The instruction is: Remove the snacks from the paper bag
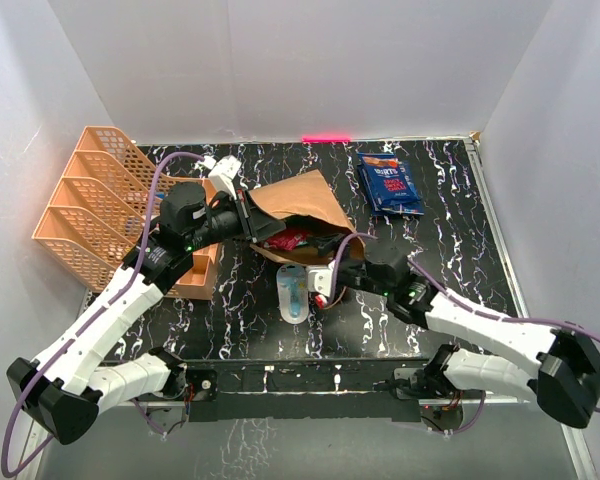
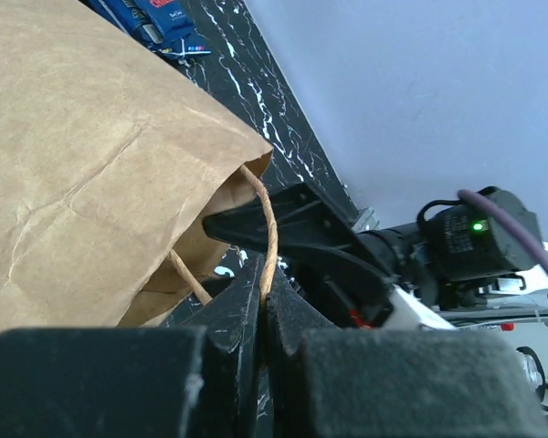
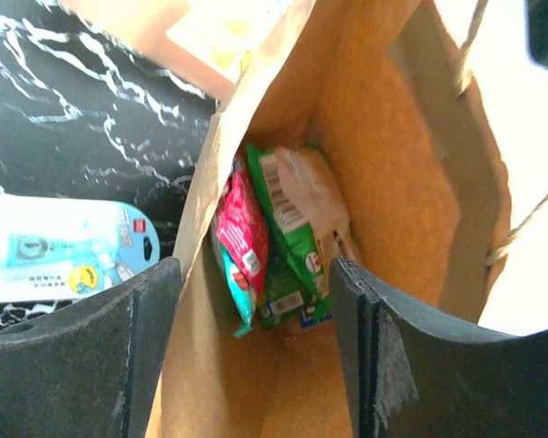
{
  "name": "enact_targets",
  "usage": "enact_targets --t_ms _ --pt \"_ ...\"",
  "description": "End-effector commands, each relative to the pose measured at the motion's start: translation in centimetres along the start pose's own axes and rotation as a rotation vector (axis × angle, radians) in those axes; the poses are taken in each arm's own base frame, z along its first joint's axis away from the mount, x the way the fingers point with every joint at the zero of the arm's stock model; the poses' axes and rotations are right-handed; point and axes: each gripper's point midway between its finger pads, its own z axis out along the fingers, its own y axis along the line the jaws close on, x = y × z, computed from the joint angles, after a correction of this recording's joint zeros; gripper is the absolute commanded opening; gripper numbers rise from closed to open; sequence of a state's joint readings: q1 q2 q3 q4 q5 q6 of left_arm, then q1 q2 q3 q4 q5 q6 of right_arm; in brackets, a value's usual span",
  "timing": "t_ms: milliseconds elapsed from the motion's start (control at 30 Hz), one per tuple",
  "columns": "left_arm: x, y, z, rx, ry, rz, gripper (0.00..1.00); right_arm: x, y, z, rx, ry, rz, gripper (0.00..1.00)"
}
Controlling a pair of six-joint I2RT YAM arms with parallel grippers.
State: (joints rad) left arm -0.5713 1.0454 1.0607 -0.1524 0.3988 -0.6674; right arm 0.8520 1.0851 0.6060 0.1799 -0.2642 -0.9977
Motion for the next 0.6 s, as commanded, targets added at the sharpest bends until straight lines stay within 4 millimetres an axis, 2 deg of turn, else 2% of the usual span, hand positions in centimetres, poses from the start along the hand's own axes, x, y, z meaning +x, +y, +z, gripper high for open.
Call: enact_targets --t_ms 0,67,167,233,333,467,567 --pt "-1.2 -1.1 -0.9 0.018 -0.034 0.046 0.00 -4.5 0.4 -1.4 -0.091 -0.201 -0.018 0.69" --pt "-1.2 -0.9 -0.7 0.015 -0.029 0.050 0.00 -6.1 0.7 -2.3 -0.123 -0.254 0.032 0.70" --pt "-1.2 -0.9 -0.6 0.017 -0.031 0.052 0.00 -6.3 0.7 -3.3 -0.090 -0.268 0.048 0.70" --pt "-1.3 -1.0 -0.5 0.021 -0.029 0.053 0.00 -5.6 0.8 -3.4 -0.081 -0.234 0.038 0.70" --pt "-1.4 -1.2 -0.4 0.029 -0.024 0.056 0.00 -4.0 0.1 -3.2 -0.039 -0.156 0.002 0.62" --pt "-1.5 -1.4 -0.5 0.034 -0.027 0.053 0.00 -1.5 -1.6 -1.8 0.032 -0.036 -0.065 0.47" --pt "-1.6 -1.6 -0.7 0.038 -0.032 0.049 0.00 0.4 -2.8 -0.4 0.084 0.041 -0.127 0.45"
